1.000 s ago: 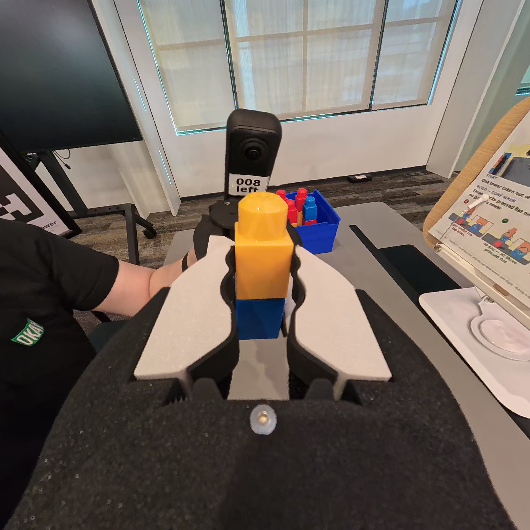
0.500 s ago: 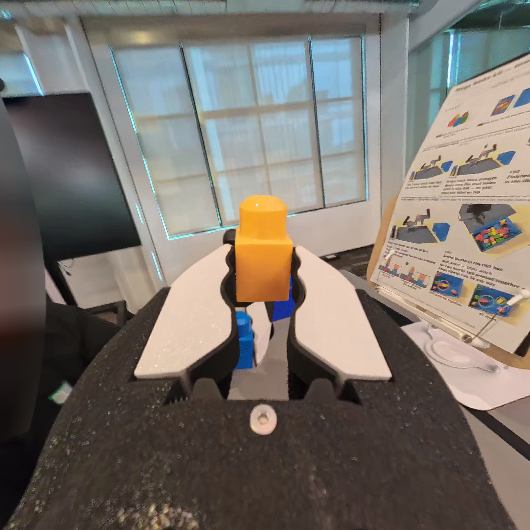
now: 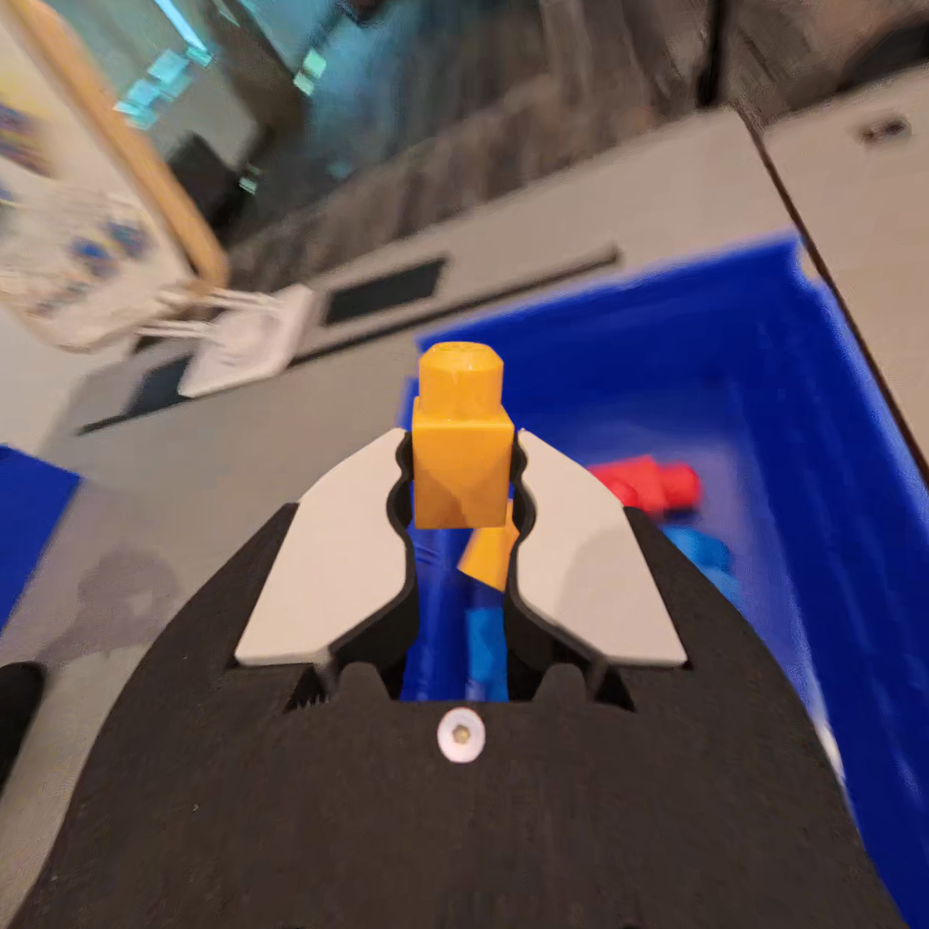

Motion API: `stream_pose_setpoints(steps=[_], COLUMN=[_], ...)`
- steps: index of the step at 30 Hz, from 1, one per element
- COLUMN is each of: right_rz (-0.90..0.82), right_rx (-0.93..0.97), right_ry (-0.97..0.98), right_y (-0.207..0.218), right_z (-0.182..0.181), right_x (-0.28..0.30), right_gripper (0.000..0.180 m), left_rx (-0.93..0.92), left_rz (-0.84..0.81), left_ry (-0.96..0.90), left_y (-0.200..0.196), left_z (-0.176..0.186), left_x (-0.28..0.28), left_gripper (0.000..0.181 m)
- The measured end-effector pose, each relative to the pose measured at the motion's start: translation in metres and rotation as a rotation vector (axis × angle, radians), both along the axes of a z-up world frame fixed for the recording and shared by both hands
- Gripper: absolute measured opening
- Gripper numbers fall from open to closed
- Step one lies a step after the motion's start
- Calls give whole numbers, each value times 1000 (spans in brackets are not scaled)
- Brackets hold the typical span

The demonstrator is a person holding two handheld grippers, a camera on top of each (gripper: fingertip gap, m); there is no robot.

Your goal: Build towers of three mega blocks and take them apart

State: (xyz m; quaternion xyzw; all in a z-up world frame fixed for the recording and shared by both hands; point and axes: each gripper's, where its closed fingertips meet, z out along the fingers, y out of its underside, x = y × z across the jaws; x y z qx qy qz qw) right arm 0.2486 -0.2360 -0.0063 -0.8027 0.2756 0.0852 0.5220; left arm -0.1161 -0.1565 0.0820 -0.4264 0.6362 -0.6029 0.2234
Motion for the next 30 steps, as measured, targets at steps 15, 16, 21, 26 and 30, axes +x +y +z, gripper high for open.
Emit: stream_pose_setpoints(steps=[15,16,21,26,30], right_rz=[-47,-25,297,883,1225], right_rx=[-36,-2,284,450,402], right_ry=[-49,-84,-261,-274,-310], right_y=[1,6,50,83,100], right_z=[-12,3,101,149,137], right_x=[17,10,-83,-242,-340], right_gripper=[51,51,49,50,50], left_rx=[18,13,-6,-16,-18], left_rz=[-2,3,35,66,69], left_ry=[61,59,40,23,19], left_y=[-1,0,8,15,17], left_z=[-17,-16,-10,-5,-3], left_x=[8,8,6,5,3], left_gripper=[36,36,36,36,36])
